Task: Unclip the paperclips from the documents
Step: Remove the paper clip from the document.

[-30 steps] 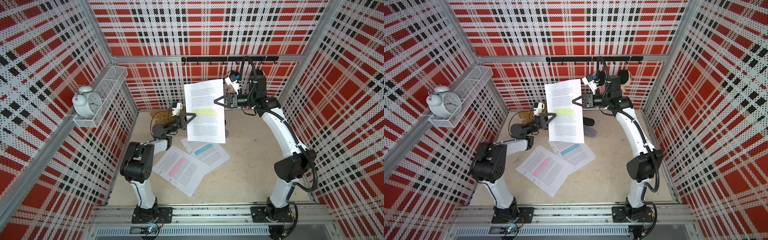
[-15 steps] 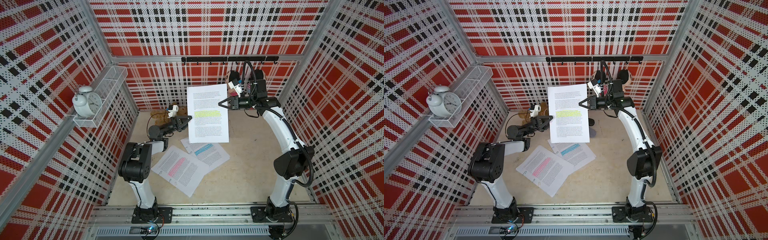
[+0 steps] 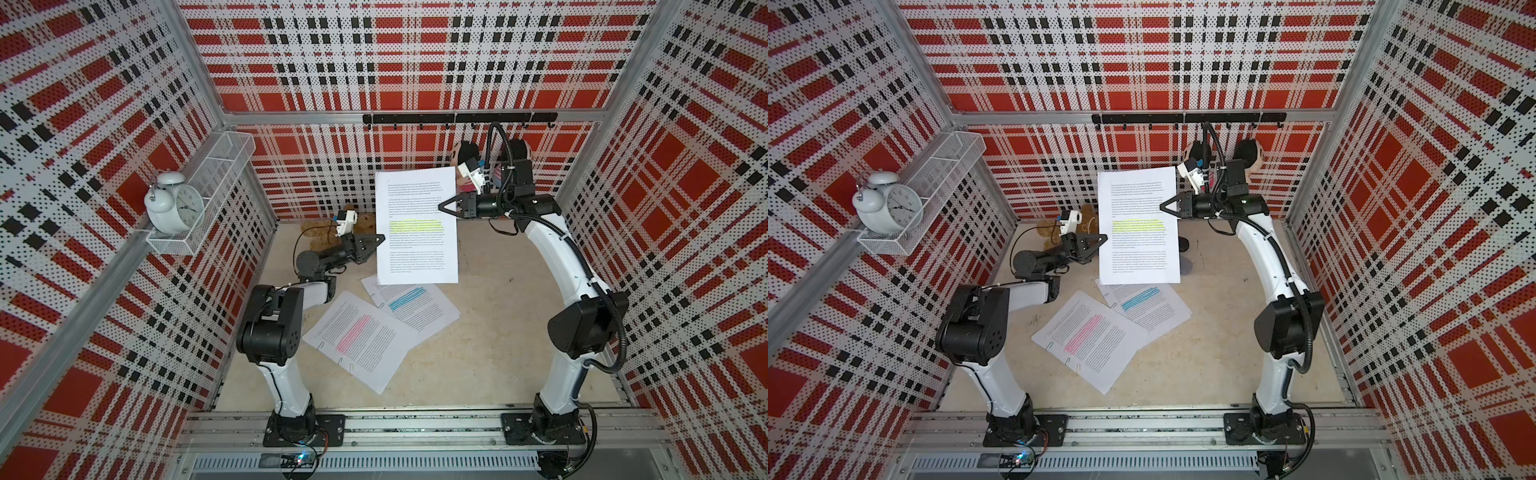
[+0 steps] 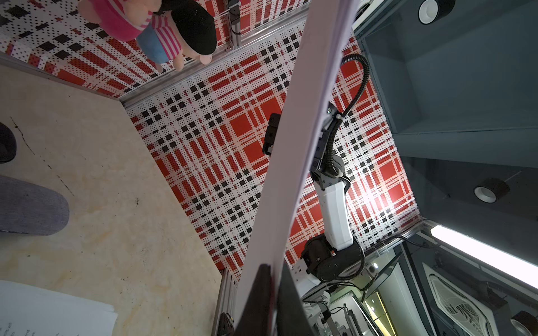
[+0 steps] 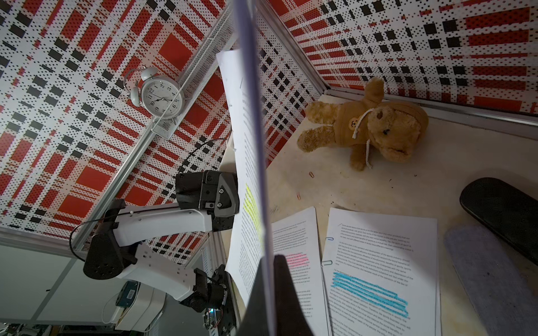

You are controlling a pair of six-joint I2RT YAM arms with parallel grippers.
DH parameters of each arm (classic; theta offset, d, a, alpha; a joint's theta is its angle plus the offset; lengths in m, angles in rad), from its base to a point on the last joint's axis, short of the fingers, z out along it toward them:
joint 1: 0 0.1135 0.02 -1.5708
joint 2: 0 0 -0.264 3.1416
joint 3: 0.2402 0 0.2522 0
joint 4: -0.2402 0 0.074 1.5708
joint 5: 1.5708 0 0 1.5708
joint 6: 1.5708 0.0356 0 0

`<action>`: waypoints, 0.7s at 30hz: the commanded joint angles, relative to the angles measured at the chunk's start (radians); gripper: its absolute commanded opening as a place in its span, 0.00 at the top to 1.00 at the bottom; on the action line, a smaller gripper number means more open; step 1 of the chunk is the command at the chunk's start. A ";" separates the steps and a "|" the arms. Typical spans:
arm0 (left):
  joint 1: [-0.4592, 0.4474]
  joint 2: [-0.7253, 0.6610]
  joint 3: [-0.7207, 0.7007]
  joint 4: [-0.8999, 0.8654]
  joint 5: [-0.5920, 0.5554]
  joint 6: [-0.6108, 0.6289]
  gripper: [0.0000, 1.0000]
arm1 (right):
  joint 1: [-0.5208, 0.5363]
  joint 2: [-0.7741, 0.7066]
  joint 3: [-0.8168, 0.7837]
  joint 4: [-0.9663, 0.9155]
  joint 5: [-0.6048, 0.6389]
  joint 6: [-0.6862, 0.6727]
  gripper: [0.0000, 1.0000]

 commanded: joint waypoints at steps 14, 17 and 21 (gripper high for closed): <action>0.069 -0.111 -0.089 -0.184 -0.016 0.197 1.00 | -0.062 -0.069 -0.063 0.013 0.052 -0.057 1.00; 0.091 -0.156 -0.100 -0.361 -0.030 0.326 1.00 | -0.078 -0.094 -0.126 0.045 0.054 -0.051 1.00; 0.094 -0.200 -0.091 -0.608 -0.048 0.517 1.00 | -0.105 -0.127 -0.214 0.128 0.051 -0.013 1.00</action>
